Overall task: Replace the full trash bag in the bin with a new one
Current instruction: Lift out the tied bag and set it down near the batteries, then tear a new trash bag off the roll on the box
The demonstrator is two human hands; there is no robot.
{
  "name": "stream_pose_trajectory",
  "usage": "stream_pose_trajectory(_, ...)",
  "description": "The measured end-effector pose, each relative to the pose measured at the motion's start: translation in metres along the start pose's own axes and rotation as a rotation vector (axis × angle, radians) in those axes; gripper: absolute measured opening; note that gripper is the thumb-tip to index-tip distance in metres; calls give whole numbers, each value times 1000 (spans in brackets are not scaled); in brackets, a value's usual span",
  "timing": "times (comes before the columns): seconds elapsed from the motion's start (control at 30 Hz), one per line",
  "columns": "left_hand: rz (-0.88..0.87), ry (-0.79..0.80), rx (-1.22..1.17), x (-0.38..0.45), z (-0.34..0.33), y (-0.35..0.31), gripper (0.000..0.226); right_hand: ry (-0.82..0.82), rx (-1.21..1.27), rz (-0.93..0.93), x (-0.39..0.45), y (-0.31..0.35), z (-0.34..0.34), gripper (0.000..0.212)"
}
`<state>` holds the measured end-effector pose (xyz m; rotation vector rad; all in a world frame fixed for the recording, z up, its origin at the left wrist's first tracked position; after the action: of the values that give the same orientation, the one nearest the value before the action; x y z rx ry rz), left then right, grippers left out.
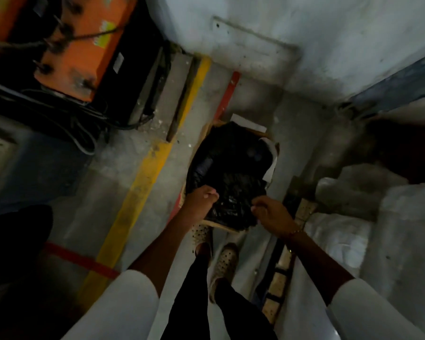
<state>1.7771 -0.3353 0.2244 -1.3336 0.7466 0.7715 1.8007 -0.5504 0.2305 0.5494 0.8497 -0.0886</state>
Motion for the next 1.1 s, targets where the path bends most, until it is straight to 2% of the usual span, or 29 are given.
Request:
stream_pose_trajectory(0.13, -90, -62, 87, -68, 35, -11, 28, 196, -402, 210, -36, 54, 9, 33)
stream_pose_trajectory(0.23, -139, -145, 162, -130, 64, -10, 33, 240, -627, 397, -76, 104, 16, 35)
stream_pose_trajectory(0.33, -156, -276, 174, -203, 85, 6, 34, 215, -739, 638, -127, 143, 15, 31)
stream_pose_trajectory(0.4, -216, -409, 60, -252, 93, 26, 33, 196, -723, 763, -163, 162, 9, 26)
stream_pose_trajectory(0.47, -269, -511, -104, -302, 95, 46, 15, 175, -694, 874, -198, 179, -4, 20)
stream_pose_trajectory(0.53, -307, -596, -254, -352, 97, 71, 8, 188, -658, 970, -232, 199, -20, 23)
stream_pose_trajectory(0.63, -353, -792, -414, -424, 107, 120, 18, 256, -704, 1143, -283, 241, -56, 11)
stream_pose_trajectory(0.73, -397, -1028, -543, -499, 115, 183, 37, 315, -787, 1311, -341, 278, -106, 10)
stream_pose_trajectory(0.83, -442, -1250, -676, -578, 115, 236, 25, 352, -783, 1488, -404, 309, -161, 14)
stream_pose_trajectory(0.93, -488, -1451, -732, -663, 120, 280, 17, 415, -742, 1624, -478, 334, -215, 17)
stream_pose_trajectory(1.1, -611, -1718, -752, -798, 118, 357, 18, 578, -561, 1728, -609, 355, -304, 13)
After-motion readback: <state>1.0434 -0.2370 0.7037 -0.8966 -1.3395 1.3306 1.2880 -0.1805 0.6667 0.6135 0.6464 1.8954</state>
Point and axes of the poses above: each hand's wrist, its own x-axis towards the middle knuckle, its own z-axis out of the back of the hand, y = z × x, the point moved 2 cm from there along x, towards the middle knuckle, and after that the axes turned 9 degrees about -x, right-handed, at the moved point
